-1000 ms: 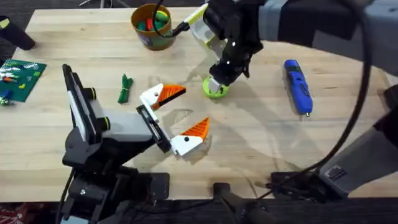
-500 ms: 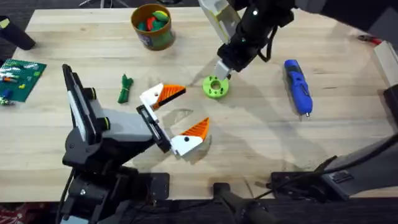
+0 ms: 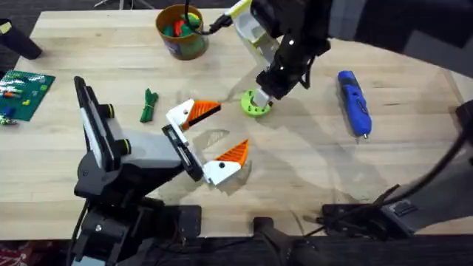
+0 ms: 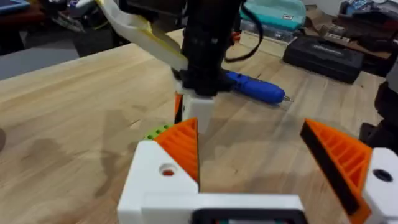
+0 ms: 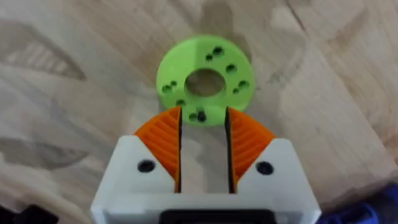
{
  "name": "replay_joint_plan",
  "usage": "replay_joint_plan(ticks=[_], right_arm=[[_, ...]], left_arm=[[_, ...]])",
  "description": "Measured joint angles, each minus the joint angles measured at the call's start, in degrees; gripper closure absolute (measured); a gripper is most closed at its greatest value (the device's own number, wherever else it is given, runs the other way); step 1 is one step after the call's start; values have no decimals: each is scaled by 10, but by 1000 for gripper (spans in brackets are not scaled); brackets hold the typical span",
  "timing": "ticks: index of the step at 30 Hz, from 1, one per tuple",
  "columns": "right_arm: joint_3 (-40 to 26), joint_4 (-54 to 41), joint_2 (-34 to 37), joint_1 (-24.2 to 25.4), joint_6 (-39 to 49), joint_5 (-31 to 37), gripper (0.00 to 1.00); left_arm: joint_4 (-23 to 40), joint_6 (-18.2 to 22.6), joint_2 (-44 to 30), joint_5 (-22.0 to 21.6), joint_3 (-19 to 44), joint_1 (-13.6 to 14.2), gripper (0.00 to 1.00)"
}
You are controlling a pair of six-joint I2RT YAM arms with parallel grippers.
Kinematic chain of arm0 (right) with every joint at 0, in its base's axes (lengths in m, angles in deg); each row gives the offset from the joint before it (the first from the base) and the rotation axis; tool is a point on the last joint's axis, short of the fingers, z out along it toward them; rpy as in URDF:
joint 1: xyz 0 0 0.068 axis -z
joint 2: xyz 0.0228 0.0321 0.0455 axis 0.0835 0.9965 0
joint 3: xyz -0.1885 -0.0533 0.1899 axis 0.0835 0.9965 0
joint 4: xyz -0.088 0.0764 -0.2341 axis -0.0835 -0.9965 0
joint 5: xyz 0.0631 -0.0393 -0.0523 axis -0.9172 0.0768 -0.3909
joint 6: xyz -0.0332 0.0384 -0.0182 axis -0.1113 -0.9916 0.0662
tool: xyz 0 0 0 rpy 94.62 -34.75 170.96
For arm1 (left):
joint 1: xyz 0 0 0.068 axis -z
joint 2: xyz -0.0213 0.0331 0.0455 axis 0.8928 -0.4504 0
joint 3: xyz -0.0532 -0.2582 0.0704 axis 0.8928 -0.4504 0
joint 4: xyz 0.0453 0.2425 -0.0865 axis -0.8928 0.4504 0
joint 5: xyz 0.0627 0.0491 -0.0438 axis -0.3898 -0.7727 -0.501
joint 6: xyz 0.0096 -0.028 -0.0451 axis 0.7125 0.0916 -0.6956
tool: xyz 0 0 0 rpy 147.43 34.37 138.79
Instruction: Pick up the gripper from the table and insert it into the empty holder that is missing its gripper. Then pick up a screw, insert it into the mounting hole, and use the screwdriver to tighten it. Finally, clean up the table by picking up the vegetable and placing it into the bucket.
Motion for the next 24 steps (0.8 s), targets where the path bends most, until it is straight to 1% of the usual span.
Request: replay_joint_plan(ticks=[10,24], right_arm=[[3,15,43,0,0,0,635],[4,28,75,0,-2,0,635]], left_arm=[[0,0,0,0,0,0,12],[0,0,0,0,0,0,12]])
